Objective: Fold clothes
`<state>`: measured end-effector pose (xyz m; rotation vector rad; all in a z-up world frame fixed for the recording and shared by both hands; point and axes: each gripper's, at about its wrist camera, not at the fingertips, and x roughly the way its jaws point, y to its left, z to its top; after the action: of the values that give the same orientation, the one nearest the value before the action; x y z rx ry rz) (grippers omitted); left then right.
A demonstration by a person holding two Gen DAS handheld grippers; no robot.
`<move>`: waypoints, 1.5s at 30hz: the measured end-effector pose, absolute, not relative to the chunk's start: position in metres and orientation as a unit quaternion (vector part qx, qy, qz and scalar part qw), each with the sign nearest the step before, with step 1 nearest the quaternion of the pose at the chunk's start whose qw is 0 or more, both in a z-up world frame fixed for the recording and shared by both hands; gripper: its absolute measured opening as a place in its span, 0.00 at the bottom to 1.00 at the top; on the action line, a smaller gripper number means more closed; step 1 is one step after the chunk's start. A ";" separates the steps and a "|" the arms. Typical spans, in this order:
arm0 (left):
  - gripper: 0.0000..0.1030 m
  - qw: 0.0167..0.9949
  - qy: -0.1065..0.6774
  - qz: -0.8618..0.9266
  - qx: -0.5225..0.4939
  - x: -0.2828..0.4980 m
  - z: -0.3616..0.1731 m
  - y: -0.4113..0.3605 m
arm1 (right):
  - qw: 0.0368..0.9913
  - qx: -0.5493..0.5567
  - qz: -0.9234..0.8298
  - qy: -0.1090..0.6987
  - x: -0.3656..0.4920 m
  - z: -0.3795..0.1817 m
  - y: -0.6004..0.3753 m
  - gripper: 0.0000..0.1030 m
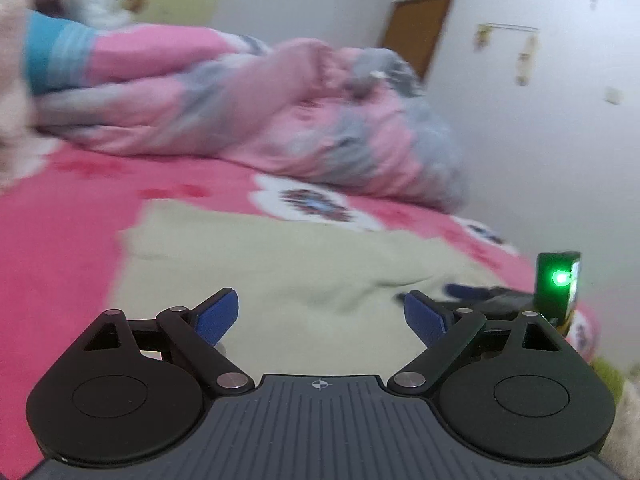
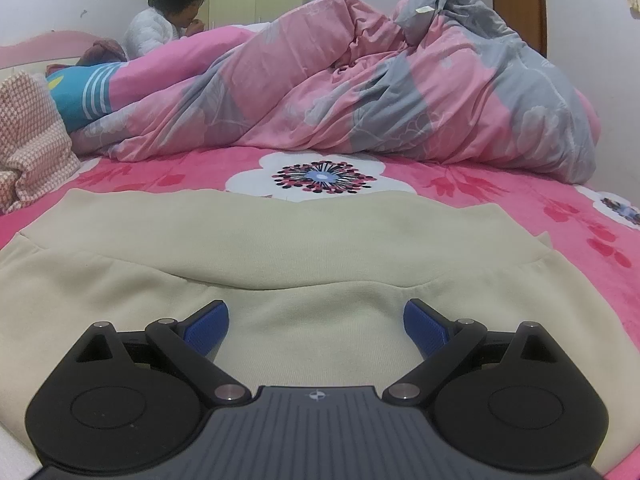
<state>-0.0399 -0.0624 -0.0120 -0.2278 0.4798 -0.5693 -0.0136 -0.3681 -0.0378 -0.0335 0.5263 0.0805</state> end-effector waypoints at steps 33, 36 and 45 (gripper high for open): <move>0.87 0.935 0.248 -0.221 -0.126 0.022 -0.043 -0.062 | 0.956 0.086 -0.098 0.264 -0.040 0.000 -0.504 0.71; 0.87 0.935 0.248 -0.220 -0.125 0.021 -0.042 -0.063 | 0.960 0.052 -0.053 0.269 -0.050 0.000 -0.483 0.68; 0.91 0.941 0.249 -0.205 -0.103 0.013 -0.034 -0.068 | 0.947 0.135 -0.122 0.264 -0.095 0.006 -0.531 0.59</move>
<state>0.0131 -0.0676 -0.0341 -0.2106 0.5082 -0.4189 -0.0952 -0.5310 0.0056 0.2753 0.5365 -0.2477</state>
